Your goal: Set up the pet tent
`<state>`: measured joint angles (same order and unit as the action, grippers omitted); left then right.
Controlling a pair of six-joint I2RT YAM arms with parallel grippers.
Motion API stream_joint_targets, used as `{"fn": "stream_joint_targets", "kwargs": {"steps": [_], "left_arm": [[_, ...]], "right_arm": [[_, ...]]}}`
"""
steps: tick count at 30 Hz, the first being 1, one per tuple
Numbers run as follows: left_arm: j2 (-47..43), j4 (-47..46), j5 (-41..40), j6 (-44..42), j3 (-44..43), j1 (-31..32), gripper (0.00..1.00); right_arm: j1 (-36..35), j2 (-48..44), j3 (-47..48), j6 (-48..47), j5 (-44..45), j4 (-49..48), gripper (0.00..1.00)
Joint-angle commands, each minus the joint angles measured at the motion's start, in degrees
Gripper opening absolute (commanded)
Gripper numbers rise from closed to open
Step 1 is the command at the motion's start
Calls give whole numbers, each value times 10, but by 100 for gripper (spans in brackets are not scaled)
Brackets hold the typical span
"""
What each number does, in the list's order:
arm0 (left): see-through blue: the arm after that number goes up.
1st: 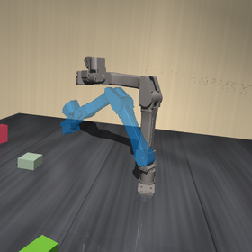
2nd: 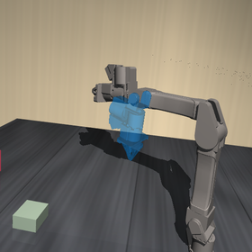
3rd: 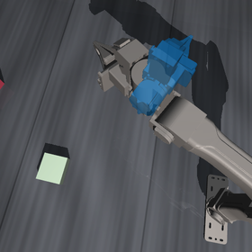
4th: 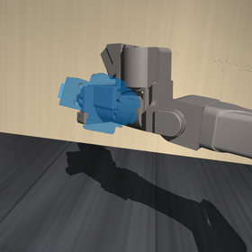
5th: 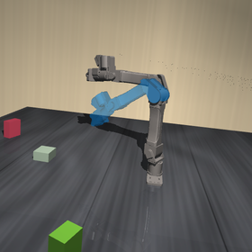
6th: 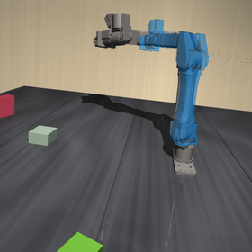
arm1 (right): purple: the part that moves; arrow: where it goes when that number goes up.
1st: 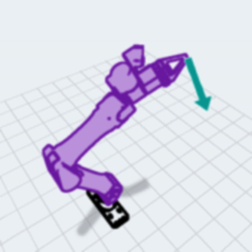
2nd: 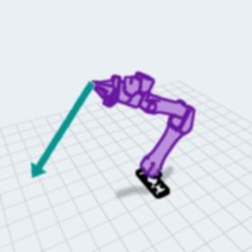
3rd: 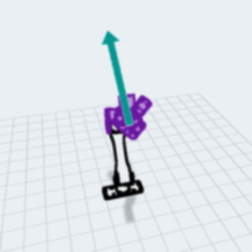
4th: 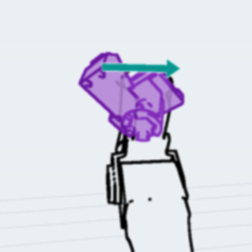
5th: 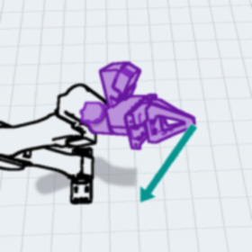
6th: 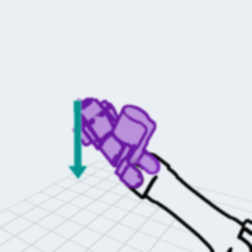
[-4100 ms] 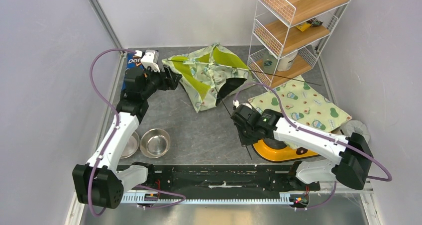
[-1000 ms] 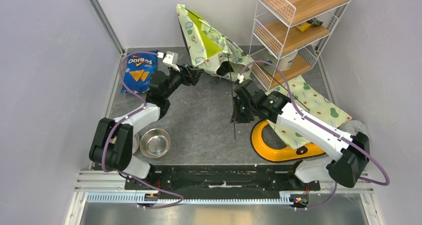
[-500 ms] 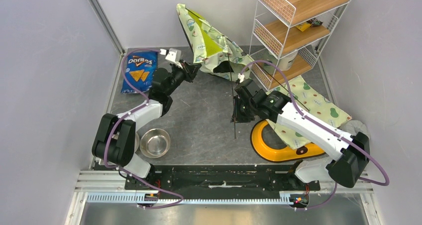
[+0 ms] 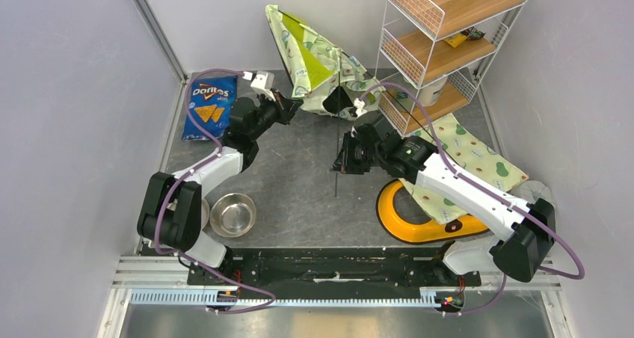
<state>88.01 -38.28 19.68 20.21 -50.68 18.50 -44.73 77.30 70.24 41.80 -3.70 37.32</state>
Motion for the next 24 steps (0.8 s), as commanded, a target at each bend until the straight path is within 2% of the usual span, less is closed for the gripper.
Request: {"fn": "stream_joint_targets", "kwargs": {"steps": [1, 7, 14, 24], "left_arm": [[-26, 75, 22, 58, -46, 6, 2], [-38, 83, 34, 103, -51, 7, 2], [-66, 156, 48, 137, -62, 7, 2], [-138, 210, 47, 153, 0, 7, 2]], "right_arm": [[19, 5, 26, 47, -7, -172, 0], [19, 34, 25, 113, -22, -286, 0], [22, 69, 44, 126, 64, -368, 0], [37, 111, 58, 136, 154, -459, 0]]}}
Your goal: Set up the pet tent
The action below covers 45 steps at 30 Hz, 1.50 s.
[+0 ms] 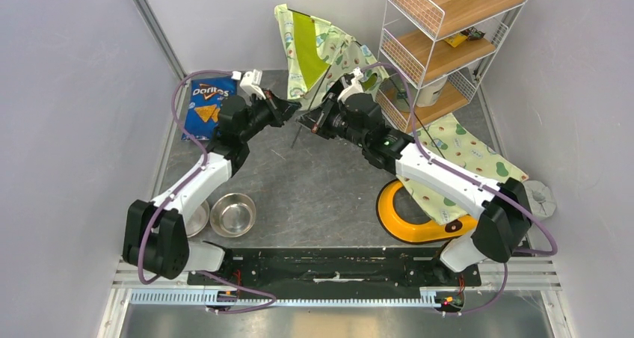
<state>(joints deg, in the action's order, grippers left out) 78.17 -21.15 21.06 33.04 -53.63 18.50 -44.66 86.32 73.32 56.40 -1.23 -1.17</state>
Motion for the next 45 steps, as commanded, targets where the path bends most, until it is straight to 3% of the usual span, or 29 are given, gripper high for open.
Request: {"fn": "stream_joint_targets", "kwargs": {"steps": [1, 29, 40, 45], "left_arm": [[-45, 43, 29, 22, 37, 6, 2], [-114, 127, 10, 2, 95, 5, 2], [-78, 148, -51, 146, 43, 5, 2], [-62, 145, -67, 151, 29, 5, 2]], "right_arm": [[39, 22, 27, -4, 132, -76, 0], [57, 122, 104, 5, 230, -79, 0], [38, 130, 80, -62, 134, -45, 0], [31, 114, 65, -77, 85, -29, 16]]}}
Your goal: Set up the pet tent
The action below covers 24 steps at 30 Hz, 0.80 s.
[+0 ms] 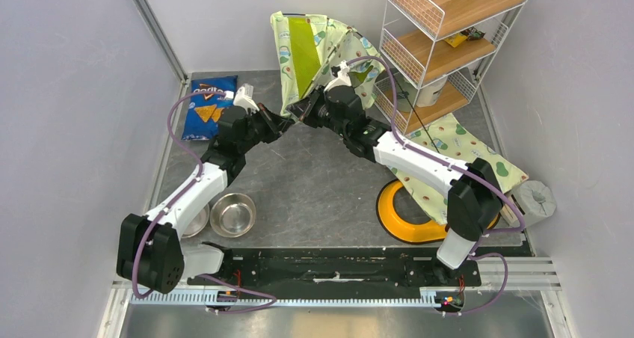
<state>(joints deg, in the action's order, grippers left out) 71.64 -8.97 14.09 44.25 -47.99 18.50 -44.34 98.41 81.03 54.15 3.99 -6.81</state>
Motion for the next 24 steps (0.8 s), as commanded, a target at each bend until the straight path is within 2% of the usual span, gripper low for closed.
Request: {"fn": "stream_joint_targets", "kwargs": {"steps": [1, 5, 9, 17, 24], "left_arm": [[5, 23, 0, 39, -29, 5, 2], [9, 20, -8, 35, -31, 5, 2], [15, 19, -10, 33, -33, 4, 2], [24, 19, -8, 30, -40, 5, 2], [33, 19, -3, 27, -48, 5, 2]], "right_arm": [[28, -9, -12, -55, 22, 32, 20], [28, -15, -17, -54, -25, 38, 33], [28, -23, -18, -56, -62, 46, 39], [18, -16, -20, -72, -107, 37, 39], [-2, -9, -21, -93, -117, 33, 30]]}}
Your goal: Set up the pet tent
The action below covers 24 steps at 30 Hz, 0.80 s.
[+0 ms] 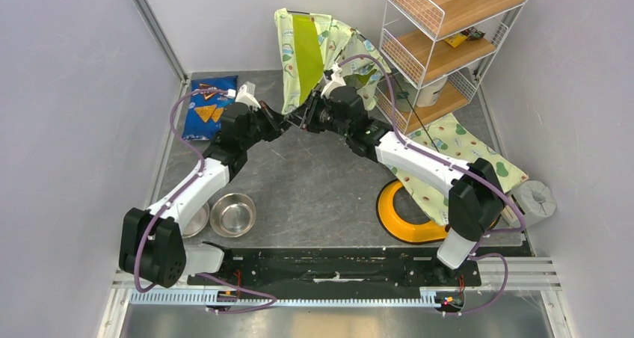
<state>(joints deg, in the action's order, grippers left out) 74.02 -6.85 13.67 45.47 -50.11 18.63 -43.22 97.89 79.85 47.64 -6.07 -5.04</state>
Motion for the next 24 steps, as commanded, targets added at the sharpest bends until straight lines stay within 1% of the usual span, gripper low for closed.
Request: {"fn": "stream_joint_targets", "kwargs": {"steps": [1, 4, 6, 9, 14, 19, 24], "left_arm": [[9, -3, 1, 14, -26, 4, 2], [7, -1, 1, 11, -24, 3, 2], [5, 2, 1, 4, -20, 3, 2], [-4, 3, 0, -12, -5, 3, 2], [-37, -12, -1, -47, 41, 3, 2], [-57, -16, 3, -69, 68, -1, 2], [-58, -34, 14, -73, 80, -6, 2]], "right_arm": [[-15, -3, -11, -28, -16, 14, 25], [-16, -1, -10, -24, -4, 13, 0], [-16, -2, -11, -22, 18, 8, 0], [-13, -14, -17, -22, 73, -4, 0], [15, -45, -28, -16, 153, -36, 0], [44, -58, -26, -10, 188, -59, 0], [54, -59, -22, -5, 209, -79, 0]]}}
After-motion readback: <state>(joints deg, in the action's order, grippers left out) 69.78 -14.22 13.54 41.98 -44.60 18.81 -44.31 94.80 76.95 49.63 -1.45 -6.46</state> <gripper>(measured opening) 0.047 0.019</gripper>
